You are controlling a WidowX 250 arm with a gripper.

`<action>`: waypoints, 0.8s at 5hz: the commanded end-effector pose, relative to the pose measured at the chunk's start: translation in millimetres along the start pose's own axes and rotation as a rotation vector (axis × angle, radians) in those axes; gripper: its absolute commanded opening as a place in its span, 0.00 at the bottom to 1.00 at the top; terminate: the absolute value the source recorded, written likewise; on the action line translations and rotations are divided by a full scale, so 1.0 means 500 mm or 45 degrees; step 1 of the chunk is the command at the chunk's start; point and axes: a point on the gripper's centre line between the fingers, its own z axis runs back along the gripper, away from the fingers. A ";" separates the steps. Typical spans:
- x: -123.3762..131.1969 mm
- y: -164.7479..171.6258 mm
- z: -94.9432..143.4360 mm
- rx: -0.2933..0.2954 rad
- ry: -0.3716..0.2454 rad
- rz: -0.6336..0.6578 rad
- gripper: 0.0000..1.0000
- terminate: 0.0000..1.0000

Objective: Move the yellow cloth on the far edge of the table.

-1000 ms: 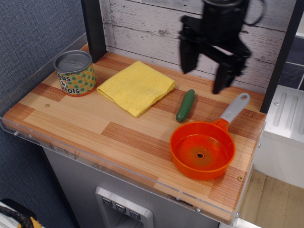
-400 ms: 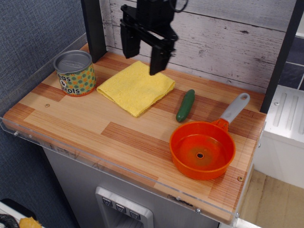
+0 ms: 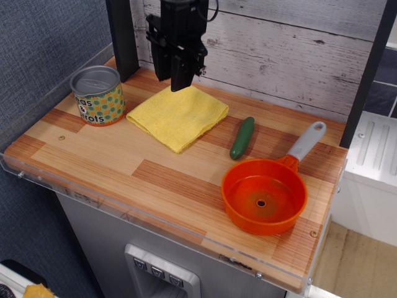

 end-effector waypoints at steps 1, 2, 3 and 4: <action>0.013 0.006 -0.046 0.016 -0.054 0.019 0.00 0.00; 0.018 0.001 -0.070 0.020 -0.074 0.030 0.00 0.00; 0.010 -0.004 -0.083 -0.008 -0.072 0.055 0.00 0.00; -0.010 -0.021 -0.089 -0.042 -0.112 0.104 0.00 0.00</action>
